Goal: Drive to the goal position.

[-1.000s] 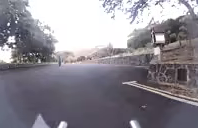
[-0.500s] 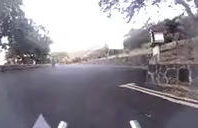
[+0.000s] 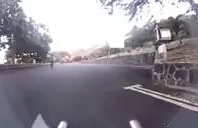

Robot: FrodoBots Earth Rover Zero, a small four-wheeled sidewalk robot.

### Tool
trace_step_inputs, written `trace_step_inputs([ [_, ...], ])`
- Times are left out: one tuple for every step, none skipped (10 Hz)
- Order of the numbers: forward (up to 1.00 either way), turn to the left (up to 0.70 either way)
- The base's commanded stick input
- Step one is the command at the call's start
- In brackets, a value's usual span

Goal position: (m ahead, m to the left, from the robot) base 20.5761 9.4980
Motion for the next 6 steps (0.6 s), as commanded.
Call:
trace_step_inputs([
  [0.70, 0.00],
  [0.70, 0.00],
  [0.70, 0.00],
  [0.70, 0.00],
  [0.70, 0.00],
  [0.70, 0.00],
])
